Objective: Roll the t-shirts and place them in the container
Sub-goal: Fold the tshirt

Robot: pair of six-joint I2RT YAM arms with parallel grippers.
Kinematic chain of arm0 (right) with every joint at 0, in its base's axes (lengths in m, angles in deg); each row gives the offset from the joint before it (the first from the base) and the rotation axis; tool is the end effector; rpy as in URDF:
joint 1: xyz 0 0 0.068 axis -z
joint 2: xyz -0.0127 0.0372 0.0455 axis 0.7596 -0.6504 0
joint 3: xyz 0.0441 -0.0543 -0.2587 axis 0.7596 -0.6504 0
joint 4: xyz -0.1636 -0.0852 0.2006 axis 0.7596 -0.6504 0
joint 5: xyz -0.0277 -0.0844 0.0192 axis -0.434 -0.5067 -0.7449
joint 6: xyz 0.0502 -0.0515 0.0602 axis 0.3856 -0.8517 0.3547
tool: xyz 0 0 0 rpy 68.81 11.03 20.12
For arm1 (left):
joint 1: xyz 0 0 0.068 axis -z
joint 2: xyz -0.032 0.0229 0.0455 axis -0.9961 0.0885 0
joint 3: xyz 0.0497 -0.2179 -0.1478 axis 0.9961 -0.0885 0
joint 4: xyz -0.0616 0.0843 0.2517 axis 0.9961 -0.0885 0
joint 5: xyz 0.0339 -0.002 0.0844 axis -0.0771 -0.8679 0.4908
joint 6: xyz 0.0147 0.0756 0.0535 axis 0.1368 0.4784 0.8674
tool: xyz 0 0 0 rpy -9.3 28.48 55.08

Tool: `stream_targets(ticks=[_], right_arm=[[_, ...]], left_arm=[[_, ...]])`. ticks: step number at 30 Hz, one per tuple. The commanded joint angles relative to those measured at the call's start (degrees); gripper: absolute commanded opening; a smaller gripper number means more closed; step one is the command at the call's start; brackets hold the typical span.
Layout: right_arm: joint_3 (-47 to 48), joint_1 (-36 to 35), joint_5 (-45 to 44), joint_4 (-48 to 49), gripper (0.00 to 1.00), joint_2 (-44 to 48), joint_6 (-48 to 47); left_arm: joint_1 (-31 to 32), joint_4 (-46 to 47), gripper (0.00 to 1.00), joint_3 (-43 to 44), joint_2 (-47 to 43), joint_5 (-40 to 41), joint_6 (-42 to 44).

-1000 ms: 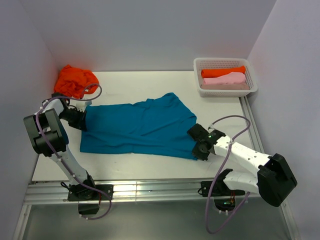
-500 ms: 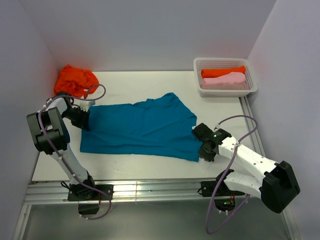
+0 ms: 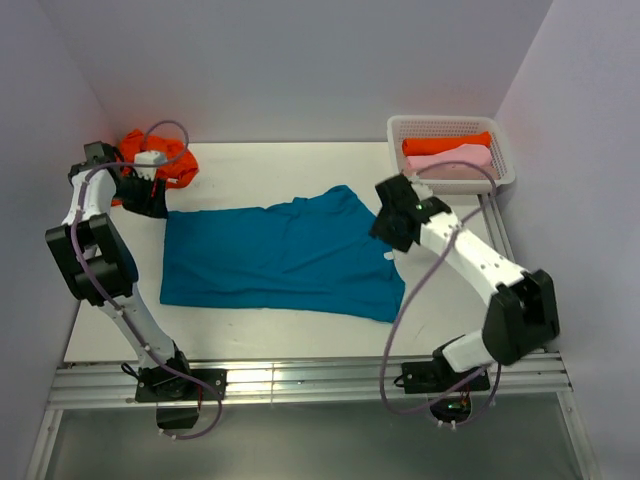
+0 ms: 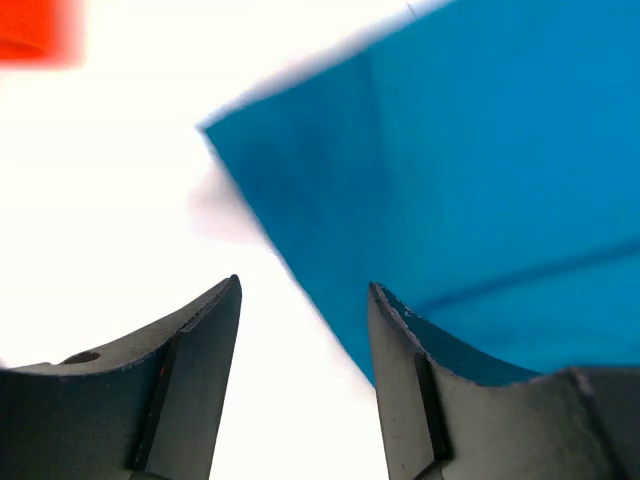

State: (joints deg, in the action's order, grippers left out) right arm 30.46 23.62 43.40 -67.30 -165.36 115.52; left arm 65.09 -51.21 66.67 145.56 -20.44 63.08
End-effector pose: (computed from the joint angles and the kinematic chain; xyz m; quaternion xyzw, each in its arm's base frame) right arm 0.2773 0.1107 0.2064 0.2375 0.9375 0.0420 0.2509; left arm 0.4137 0.1100 0.1865 0.1827 0.9424 -0.1109 0.2573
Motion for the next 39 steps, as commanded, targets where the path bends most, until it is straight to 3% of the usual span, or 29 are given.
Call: stream_targets(ticks=[1,5,9,13,18,28,34,39], right_arm=[[10.6,3.0,3.8,14.3,0.61,-10.0,-12.3],[25.1,6.5,9.3,20.3,0.63,-25.7,-17.9],[43.9,8.2,12.5,19.6,0.64,-41.0,-21.6],[53.1,9.7,16.0,20.3,0.65,-52.6,-22.9],[59.8,11.5,18.3,19.9,0.69,-58.9,-23.5],[61.0,11.8,23.1,21.1,0.71,-62.7,-24.6],[55.6,11.7,24.9,24.3,0.71,-60.1,-24.2],[49.5,11.6,25.7,28.2,0.71,-56.1,-23.4]], left_arm=[[-0.6,1.3,0.6,5.4,4.6,-0.8,-7.0],[-0.6,0.6,0.6,16.2,11.3,0.7,-13.6],[0.6,1.9,0.61,18.6,14.8,3.1,-15.9],[1.7,3.2,0.62,21.0,17.8,5.6,-18.1],[3.0,3.6,0.62,22.4,21.9,8.2,-19.8],[4.1,5.3,0.57,21.0,23.7,8.9,-21.4],[4.5,4.9,0.43,21.1,23.9,7.5,-21.1],[4.8,4.2,0.23,21.6,24.4,6.2,-20.6]])
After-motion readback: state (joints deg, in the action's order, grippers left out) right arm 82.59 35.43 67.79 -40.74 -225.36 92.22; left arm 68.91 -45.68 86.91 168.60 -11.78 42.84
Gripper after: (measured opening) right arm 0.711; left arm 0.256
